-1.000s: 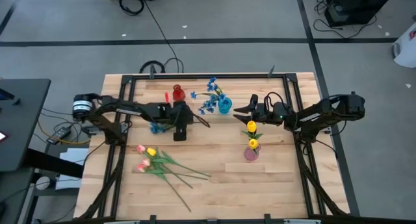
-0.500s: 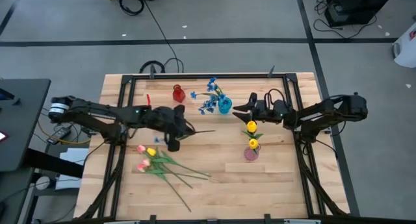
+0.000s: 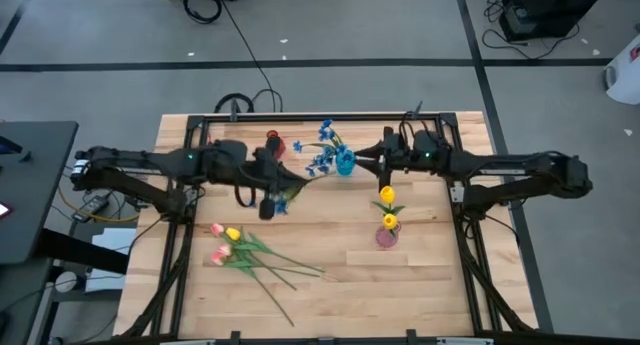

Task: Sort flowers into vase by color
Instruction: Put the blue flower into the blue flower vase

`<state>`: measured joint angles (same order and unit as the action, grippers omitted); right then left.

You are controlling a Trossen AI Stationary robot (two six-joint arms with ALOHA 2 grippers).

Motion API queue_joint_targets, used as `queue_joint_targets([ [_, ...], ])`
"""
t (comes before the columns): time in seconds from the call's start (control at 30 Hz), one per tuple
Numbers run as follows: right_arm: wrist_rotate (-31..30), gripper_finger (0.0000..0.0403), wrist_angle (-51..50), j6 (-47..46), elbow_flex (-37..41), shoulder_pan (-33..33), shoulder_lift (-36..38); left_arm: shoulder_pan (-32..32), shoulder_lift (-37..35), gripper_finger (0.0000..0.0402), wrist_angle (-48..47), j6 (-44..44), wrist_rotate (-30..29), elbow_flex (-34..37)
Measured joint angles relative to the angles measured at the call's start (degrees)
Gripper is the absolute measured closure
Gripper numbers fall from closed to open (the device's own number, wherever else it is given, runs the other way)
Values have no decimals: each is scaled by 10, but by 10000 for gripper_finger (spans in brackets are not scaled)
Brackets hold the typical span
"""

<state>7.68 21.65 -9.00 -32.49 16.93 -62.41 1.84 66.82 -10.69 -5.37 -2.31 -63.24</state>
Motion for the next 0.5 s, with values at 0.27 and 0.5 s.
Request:
queue_joint_targets([
  [0.27, 44, 275, -98, -29, -91, -9, 28, -44, 18, 389, -115, -19, -48, -108],
  [0.5, 3, 275, -80, 13, -160, -60, 7, -49, 33, 389, -125, 42, -47, -134],
])
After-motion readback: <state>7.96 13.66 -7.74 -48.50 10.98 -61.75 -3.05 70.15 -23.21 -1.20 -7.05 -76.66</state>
